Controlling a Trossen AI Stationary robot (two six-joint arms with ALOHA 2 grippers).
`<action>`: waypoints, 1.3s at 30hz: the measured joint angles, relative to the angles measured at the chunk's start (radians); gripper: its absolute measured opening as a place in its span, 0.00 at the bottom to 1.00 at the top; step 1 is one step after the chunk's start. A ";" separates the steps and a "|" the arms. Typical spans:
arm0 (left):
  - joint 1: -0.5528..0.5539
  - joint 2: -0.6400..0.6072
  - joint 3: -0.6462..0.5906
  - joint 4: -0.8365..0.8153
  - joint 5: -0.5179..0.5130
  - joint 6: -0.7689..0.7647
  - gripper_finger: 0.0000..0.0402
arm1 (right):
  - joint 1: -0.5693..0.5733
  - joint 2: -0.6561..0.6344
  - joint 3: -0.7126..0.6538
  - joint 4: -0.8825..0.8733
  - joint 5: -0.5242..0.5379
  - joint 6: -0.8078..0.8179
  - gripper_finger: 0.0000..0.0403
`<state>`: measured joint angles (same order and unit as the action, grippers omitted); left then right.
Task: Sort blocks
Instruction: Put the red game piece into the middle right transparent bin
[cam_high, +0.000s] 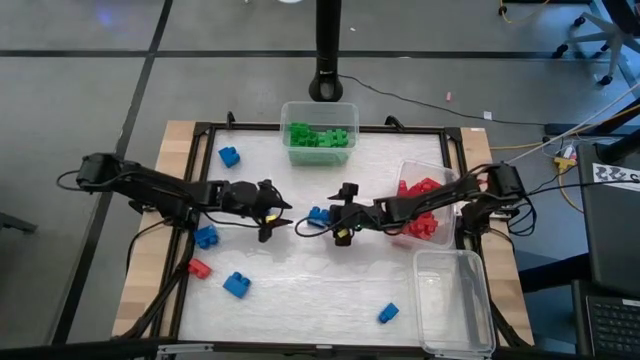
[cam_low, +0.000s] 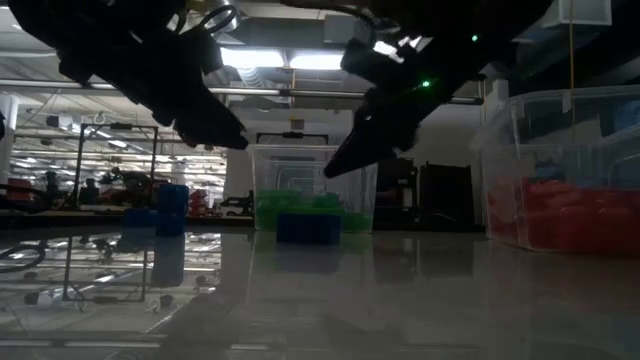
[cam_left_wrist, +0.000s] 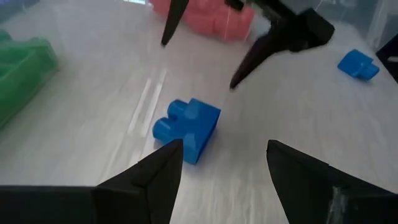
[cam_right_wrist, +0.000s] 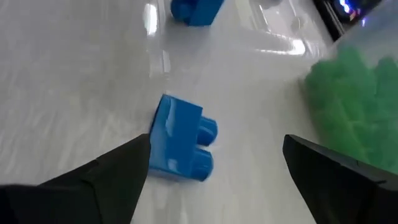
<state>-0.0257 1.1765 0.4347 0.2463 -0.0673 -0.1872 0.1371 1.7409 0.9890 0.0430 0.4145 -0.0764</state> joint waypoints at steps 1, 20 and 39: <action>0.000 0.015 -0.001 0.022 0.000 0.000 0.55 | 0.000 0.010 0.001 0.019 0.002 0.026 0.92; -0.034 0.070 0.073 -0.228 -0.020 -0.125 0.55 | 0.000 0.033 0.000 0.031 0.012 0.042 0.99; -0.579 0.043 0.369 -1.106 0.072 -0.640 0.55 | 0.000 0.032 -0.002 -0.007 0.040 -0.015 0.99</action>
<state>-0.6049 1.2194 0.8040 -0.8602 0.0051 -0.8269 0.1371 1.7733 0.9871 0.0356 0.4550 -0.0914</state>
